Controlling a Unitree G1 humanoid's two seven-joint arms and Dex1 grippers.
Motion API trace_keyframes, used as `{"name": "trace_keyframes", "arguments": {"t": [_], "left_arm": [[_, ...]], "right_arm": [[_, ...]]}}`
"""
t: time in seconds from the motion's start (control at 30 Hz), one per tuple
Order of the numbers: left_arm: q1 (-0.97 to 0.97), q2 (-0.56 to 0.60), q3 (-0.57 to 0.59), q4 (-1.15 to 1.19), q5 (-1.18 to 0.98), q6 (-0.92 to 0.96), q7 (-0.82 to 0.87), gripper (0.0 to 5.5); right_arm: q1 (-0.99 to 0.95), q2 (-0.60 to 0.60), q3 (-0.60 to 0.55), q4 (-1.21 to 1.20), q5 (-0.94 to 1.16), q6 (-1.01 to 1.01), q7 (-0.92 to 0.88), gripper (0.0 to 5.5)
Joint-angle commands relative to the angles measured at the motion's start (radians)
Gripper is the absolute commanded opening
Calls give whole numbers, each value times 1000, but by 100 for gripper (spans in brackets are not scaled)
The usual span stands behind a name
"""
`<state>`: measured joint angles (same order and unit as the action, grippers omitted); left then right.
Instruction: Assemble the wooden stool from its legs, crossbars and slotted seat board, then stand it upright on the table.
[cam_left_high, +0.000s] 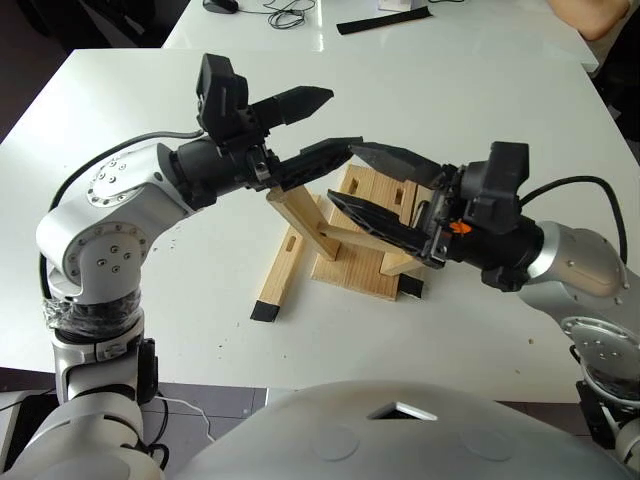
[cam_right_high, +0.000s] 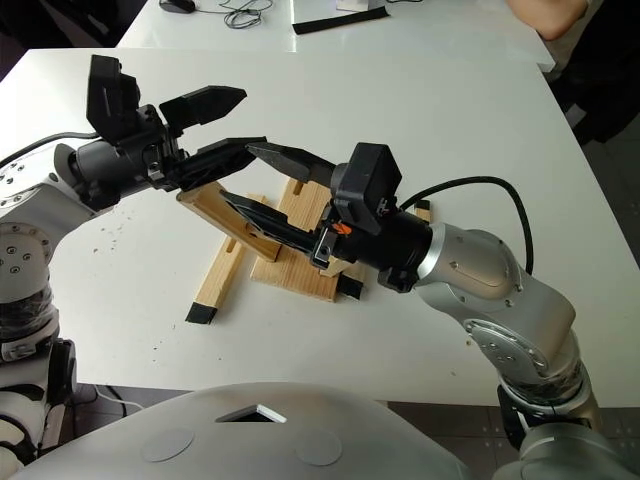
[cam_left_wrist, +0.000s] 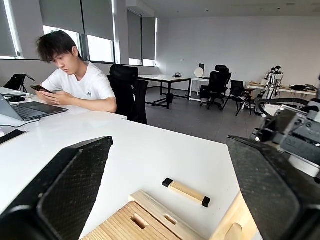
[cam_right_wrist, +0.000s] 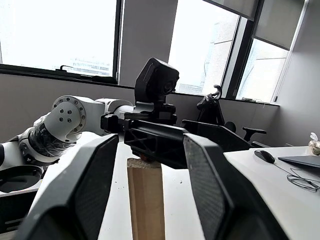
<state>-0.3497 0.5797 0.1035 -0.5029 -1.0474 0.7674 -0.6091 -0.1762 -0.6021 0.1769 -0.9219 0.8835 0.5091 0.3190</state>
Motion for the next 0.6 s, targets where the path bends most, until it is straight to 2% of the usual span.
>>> {"name": "trace_keyframes", "arguments": {"t": [0.03, 0.1, 0.17, 0.27, 0.37, 0.47, 0.53, 0.6], "left_arm": [[9, -51, -43, 46, -39, 77, 75, 420], [-13, -63, -18, 61, -80, 85, 109, 420], [-42, -66, 16, 89, -111, 87, 143, 420], [-88, -51, 85, 169, -123, 79, 181, 420], [-109, -31, 128, 228, -109, 72, 178, 420], [-100, 2, 133, 272, -42, 49, 134, 420], [-68, 35, 93, 314, 79, -14, 77, 420], [-19, 72, 7, 344, 257, -126, 26, 420]], "right_arm": [[-31, 58, -41, 25, 1, -11, -35, 239], [-63, 85, -121, 29, 58, -28, -80, 239], [-111, 76, -267, 51, 165, -54, -147, 239], [-137, 14, -505, 136, 309, -78, -214, 239], [-84, -48, -636, 209, 343, -60, -209, 239], [33, -80, -661, 256, 243, -35, -170, 239], [127, -78, -587, 274, 107, -34, -151, 239], [205, -72, -455, 295, -79, -59, -136, 239]]}}
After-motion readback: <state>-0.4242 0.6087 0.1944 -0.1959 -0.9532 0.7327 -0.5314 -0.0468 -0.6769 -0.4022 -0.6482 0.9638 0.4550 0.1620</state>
